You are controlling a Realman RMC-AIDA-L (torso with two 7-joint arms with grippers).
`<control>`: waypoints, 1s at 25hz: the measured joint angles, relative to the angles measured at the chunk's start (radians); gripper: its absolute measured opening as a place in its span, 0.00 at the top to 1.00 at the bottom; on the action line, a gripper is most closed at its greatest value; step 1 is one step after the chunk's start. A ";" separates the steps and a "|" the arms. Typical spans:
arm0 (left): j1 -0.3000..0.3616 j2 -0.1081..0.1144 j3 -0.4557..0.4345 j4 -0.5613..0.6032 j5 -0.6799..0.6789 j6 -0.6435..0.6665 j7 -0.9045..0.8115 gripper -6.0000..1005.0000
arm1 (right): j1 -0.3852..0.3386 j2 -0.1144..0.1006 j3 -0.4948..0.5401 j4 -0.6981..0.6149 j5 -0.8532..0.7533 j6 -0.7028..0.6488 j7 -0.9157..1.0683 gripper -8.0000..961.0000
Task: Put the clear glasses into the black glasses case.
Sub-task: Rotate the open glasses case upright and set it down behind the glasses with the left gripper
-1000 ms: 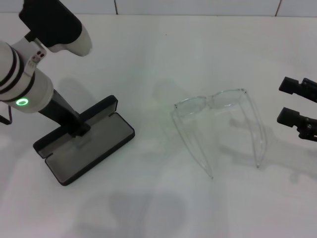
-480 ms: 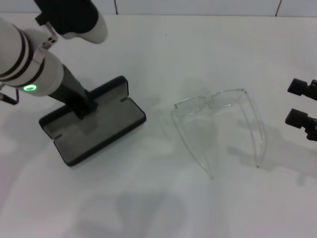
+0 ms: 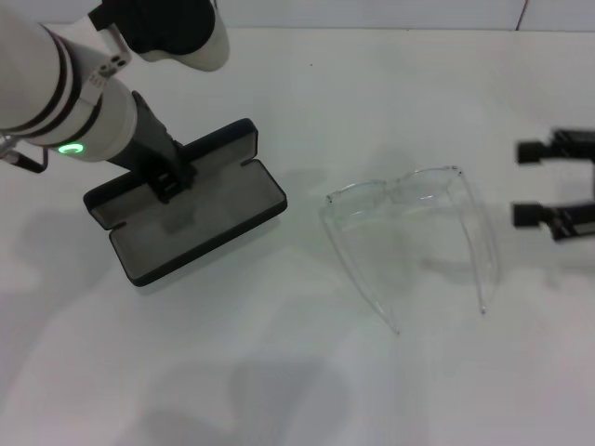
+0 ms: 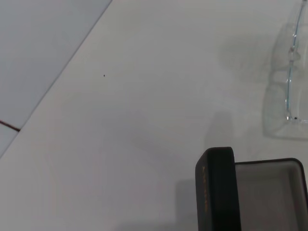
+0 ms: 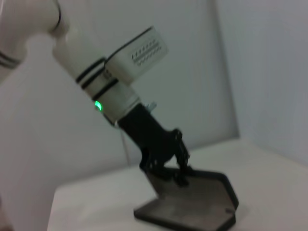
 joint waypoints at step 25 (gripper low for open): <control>0.106 -0.002 0.066 0.031 -0.010 -0.089 0.051 0.79 | 0.665 0.116 -0.249 0.085 -0.799 0.236 0.251 0.17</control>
